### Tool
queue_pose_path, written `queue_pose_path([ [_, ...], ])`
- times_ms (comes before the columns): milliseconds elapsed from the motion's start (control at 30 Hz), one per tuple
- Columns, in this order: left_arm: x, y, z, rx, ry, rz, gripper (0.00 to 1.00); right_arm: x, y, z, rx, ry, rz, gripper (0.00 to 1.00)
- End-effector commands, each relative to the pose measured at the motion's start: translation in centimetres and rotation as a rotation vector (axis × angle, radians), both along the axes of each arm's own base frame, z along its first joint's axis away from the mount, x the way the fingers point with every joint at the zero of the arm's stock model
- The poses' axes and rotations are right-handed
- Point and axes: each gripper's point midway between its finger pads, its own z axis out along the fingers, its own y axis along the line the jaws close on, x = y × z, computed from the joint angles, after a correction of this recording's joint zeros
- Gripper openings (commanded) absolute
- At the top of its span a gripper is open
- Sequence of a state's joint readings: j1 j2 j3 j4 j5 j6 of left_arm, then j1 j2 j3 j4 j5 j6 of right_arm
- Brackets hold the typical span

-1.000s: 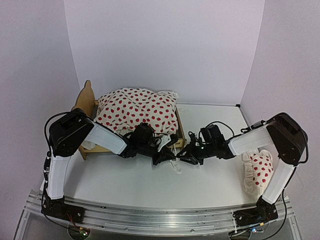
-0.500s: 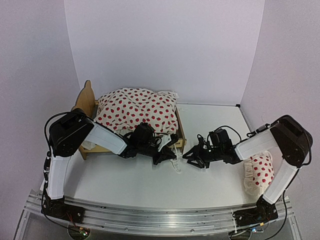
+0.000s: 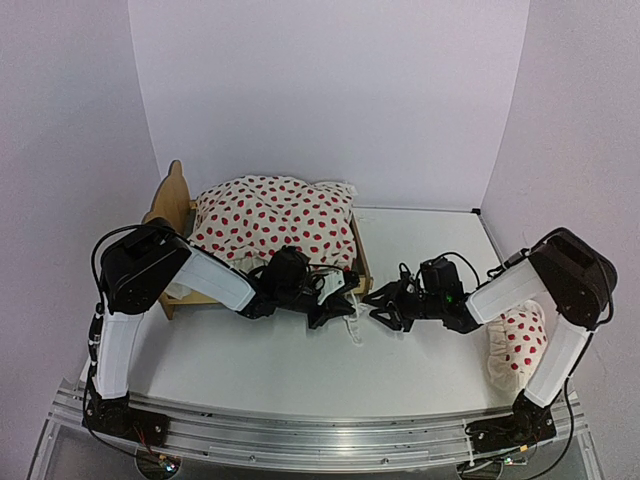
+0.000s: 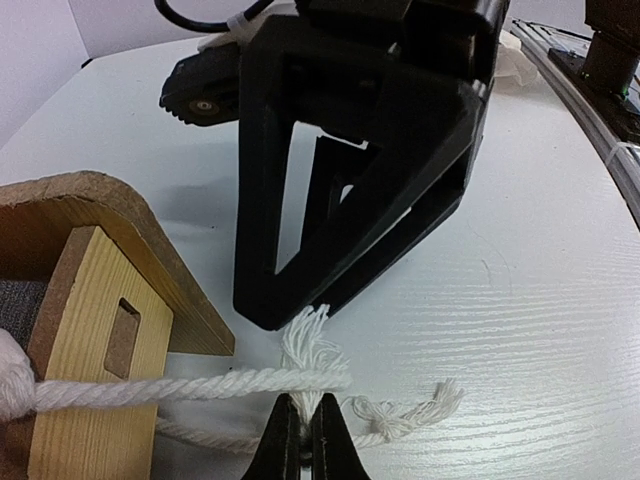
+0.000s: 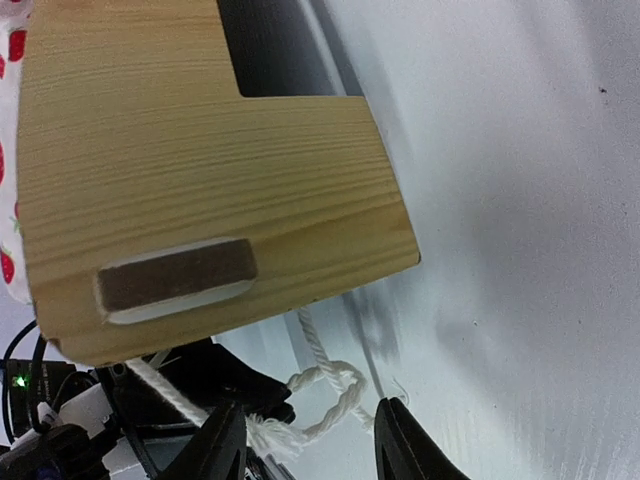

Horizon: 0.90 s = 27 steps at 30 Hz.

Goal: Set up the pet bed

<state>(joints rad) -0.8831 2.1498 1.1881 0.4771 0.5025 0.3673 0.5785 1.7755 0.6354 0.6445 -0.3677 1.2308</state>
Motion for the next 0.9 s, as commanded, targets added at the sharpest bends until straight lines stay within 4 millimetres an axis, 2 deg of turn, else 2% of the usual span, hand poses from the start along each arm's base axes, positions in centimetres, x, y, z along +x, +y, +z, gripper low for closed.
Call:
queue_pose_path([
  [0, 1.15, -0.18, 0.68, -0.035, -0.062, 0.023, 0.0, 1.16, 1.87, 1.75, 0.099, -0.018, 0.012, 0.42],
  [400, 1.38, -0.27, 0.65, -0.04, -0.055, 0.04, 0.0, 0.31, 2.77, 1.6, 0.142, 0.04, 0.02, 0.33],
  [467, 1.46, -0.27, 0.68, -0.04, -0.056, 0.043, 0.0, 0.28, 2.84, 1.64, 0.145, 0.043, 0.022, 0.28],
  [567, 1.52, -0.26, 0.73, -0.04, -0.057, 0.045, 0.0, 0.24, 2.7, 1.52, 0.144, 0.049, 0.013, 0.12],
  [633, 1.51, -0.26, 0.74, -0.039, -0.056, 0.046, 0.0, 0.24, 2.6, 1.44, 0.141, 0.049, 0.008, 0.06],
  [733, 1.5, -0.3, 1.06, -0.045, -0.057, 0.045, 0.0, 0.22, 2.3, 1.35, 0.131, 0.042, -0.004, 0.0],
  [800, 1.3, -0.29, 1.24, -0.045, -0.055, 0.034, 0.01, 0.25, 2.1, 1.29, 0.121, 0.036, -0.011, 0.0],
  [867, 0.95, -0.15, 1.48, -0.037, -0.065, 0.013, 0.07, 0.28, 1.94, 1.3, 0.106, 0.029, -0.012, 0.0],
])
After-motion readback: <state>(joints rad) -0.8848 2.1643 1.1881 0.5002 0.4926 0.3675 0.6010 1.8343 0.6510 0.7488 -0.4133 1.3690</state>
